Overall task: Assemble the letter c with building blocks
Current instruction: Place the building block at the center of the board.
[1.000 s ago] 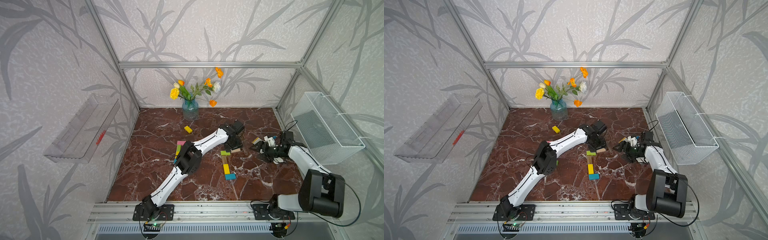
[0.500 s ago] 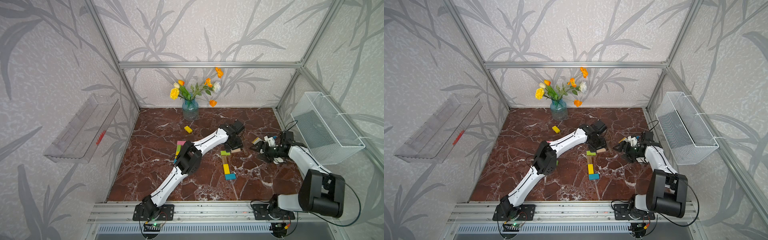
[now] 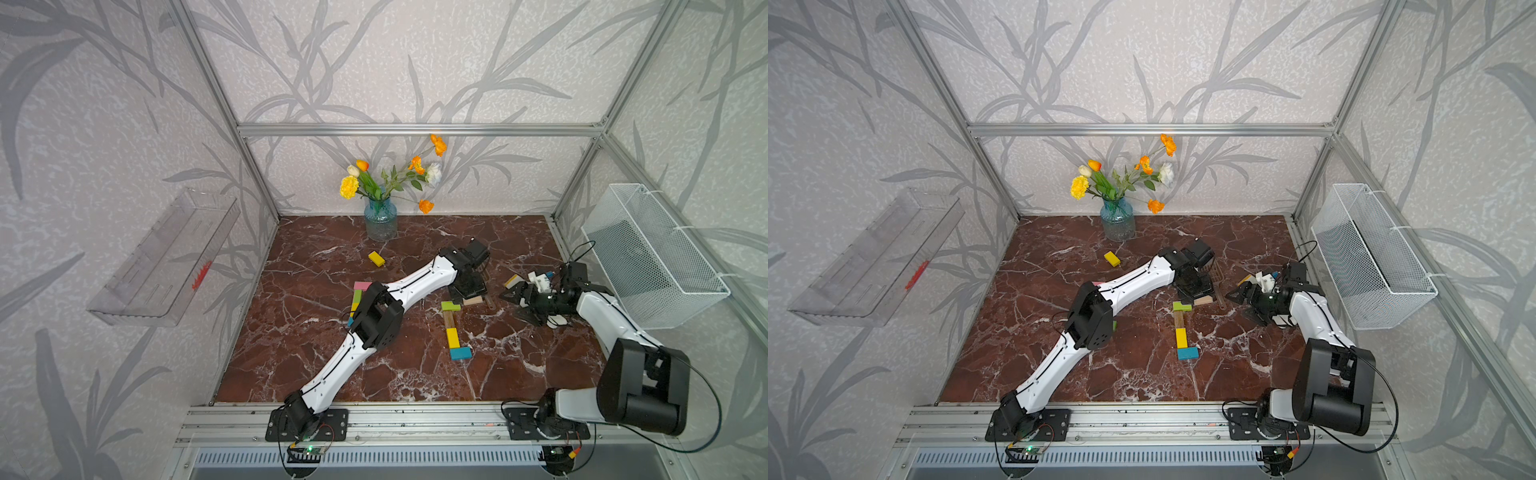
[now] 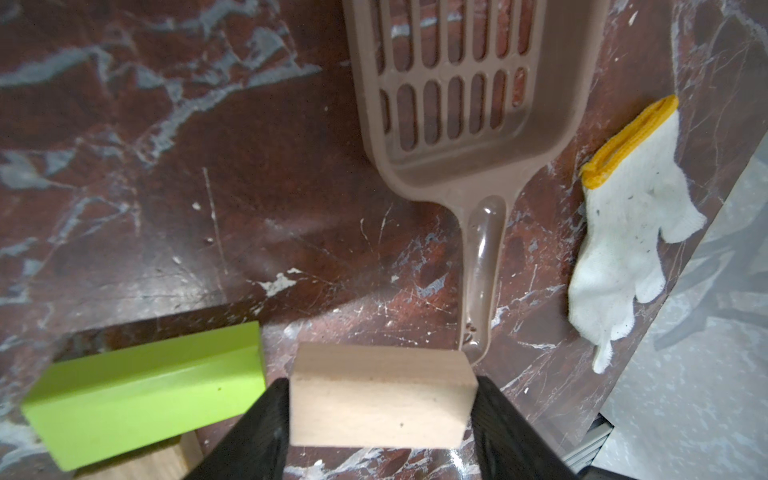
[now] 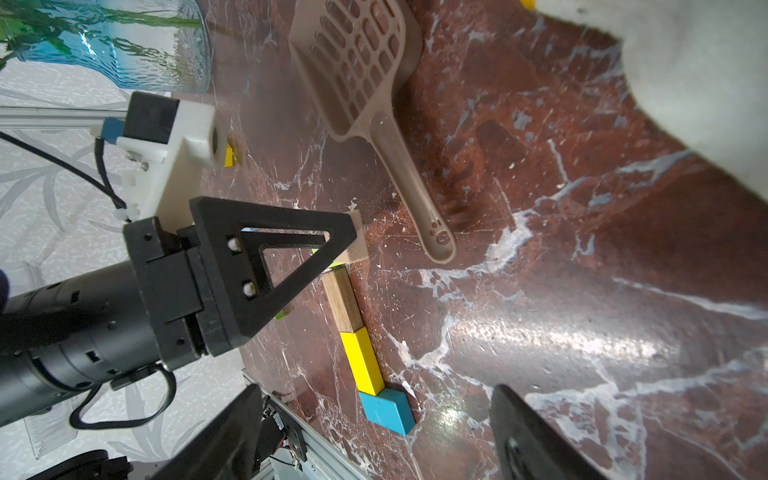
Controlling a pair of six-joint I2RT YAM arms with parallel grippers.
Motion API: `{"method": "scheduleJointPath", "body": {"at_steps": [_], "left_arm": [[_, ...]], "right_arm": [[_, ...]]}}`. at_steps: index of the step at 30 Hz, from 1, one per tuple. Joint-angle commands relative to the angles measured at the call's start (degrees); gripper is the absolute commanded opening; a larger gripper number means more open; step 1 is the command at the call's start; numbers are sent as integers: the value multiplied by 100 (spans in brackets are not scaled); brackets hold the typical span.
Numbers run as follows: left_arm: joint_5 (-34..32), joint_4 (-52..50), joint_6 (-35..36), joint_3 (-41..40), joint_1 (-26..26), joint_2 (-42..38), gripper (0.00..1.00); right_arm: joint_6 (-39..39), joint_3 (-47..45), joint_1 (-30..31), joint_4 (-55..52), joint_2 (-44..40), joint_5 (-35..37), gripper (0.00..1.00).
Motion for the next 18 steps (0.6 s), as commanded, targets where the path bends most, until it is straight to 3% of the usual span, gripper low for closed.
{"method": "scheduleJointPath", "body": {"at_steps": [1,12,18], "left_arm": [[0,-196,2,177,-30,98,68],[-39,-229,13,220,-30,58,68],[-51,-182,195,218,-17,-245,66]], "right_arm": [[-15,-27,-27,-119,37,-1,86],[-64,-9,-31,-102,88,-18,86],[-255,77,107,-109,210,-38,76]]}}
